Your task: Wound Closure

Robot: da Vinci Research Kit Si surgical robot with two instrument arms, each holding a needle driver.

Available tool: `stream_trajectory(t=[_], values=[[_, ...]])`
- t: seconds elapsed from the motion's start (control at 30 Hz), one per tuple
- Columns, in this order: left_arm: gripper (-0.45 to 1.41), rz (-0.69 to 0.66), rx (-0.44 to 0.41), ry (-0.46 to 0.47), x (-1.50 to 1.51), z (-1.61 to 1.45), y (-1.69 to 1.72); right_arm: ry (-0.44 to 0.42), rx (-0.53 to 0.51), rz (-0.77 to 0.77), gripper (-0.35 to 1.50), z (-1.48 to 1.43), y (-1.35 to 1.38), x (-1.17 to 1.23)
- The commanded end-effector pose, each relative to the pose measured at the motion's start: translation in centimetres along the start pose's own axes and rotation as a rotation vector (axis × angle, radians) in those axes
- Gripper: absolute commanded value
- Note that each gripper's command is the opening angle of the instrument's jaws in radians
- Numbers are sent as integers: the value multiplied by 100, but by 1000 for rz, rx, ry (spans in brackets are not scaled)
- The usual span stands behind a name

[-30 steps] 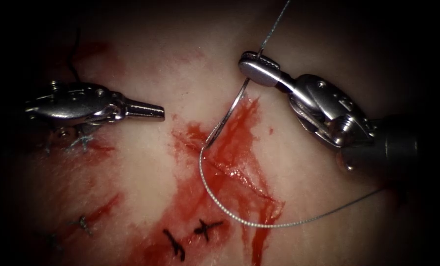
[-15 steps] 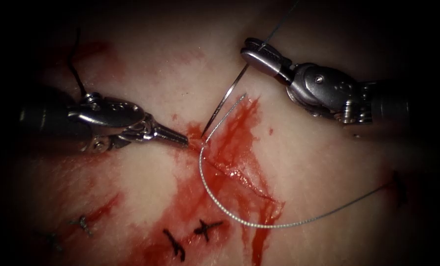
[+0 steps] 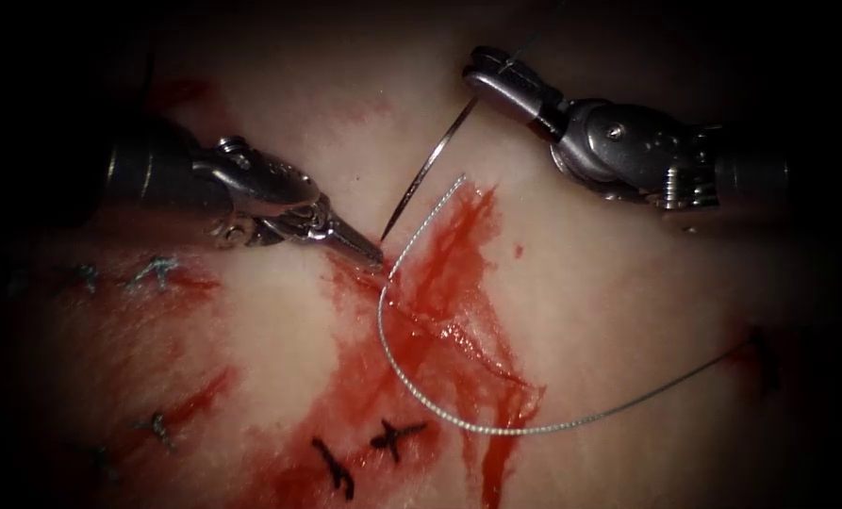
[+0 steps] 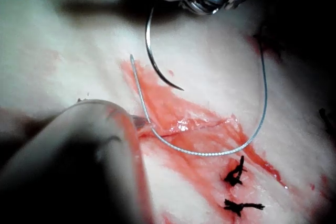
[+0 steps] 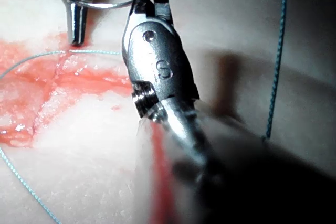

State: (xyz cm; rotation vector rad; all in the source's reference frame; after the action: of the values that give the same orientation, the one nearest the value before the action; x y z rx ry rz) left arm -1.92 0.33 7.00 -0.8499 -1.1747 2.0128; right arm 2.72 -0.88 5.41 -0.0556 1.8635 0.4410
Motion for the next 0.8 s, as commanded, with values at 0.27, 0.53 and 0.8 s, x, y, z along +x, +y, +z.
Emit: stream_trajectory(t=[0.27, 0.53, 0.8], values=[[-45, -29, -34, -32, -5, -5, 2, 0, 7, 3, -35, 6, -2, -5], [-45, -63, -98, -57, -14, 3, 11, 0, 5, 2, -35, 5, -2, -6], [-45, -70, -102, -84, -17, 25, -8, 0, 3, 2, -35, 4, -2, -6]])
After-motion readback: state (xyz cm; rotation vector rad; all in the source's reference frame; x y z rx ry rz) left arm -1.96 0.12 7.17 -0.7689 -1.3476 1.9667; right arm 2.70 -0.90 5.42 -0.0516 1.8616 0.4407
